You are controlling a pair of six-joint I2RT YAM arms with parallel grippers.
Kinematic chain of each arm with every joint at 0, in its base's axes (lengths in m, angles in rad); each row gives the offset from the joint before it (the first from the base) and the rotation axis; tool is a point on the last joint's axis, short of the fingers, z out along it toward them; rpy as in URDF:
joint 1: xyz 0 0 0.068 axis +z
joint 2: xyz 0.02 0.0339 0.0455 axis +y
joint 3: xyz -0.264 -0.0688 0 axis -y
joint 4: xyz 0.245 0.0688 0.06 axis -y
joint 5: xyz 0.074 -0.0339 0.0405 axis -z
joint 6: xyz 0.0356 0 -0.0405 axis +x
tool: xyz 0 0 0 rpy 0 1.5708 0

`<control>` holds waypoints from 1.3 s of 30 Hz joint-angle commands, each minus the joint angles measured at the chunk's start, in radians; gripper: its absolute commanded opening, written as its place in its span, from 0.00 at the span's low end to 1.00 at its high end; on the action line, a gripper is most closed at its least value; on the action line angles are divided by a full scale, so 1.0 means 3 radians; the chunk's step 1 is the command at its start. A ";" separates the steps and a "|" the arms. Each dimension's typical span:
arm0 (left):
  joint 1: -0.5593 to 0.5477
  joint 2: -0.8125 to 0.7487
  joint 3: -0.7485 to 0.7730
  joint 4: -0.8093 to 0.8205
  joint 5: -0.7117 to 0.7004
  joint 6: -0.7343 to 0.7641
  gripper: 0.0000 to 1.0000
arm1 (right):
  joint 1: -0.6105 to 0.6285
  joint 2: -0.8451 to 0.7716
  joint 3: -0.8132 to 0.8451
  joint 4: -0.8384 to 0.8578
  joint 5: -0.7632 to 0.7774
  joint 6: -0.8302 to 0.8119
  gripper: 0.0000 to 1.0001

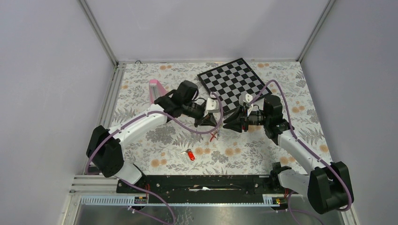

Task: Put the keys on the keyring

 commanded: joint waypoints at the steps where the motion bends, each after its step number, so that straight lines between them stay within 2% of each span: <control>1: -0.0141 -0.0226 0.0176 -0.0283 -0.0325 0.0343 0.00 | 0.0009 -0.0043 0.0127 0.0194 -0.0066 0.0114 0.36; 5: -0.0275 -0.0214 0.0157 -0.0283 -0.0554 0.0317 0.00 | 0.0061 -0.0010 0.0073 0.0377 -0.0140 0.0311 0.37; 10: -0.0351 -0.0158 0.0111 -0.0095 -0.0728 0.0117 0.00 | 0.0124 0.0028 0.0030 0.0364 -0.0154 0.0286 0.38; 26: -0.0376 -0.0155 0.0023 0.0098 -0.0650 -0.0001 0.00 | 0.0204 0.0120 0.0009 0.0241 -0.0091 0.0135 0.34; 30: -0.0375 -0.0353 -0.0233 0.0217 -0.0519 0.0433 0.00 | 0.0197 0.0071 0.0085 0.0115 -0.0051 0.0069 0.33; 33: -0.0356 -0.0543 -0.0492 0.0245 -0.0438 0.0953 0.00 | 0.0173 0.0008 0.0150 0.0005 -0.0085 0.0013 0.33; 39: -0.0339 -0.0606 -0.0527 -0.0244 -0.0239 0.1830 0.00 | 0.0115 -0.0074 0.0281 -0.0441 -0.0129 -0.0286 0.34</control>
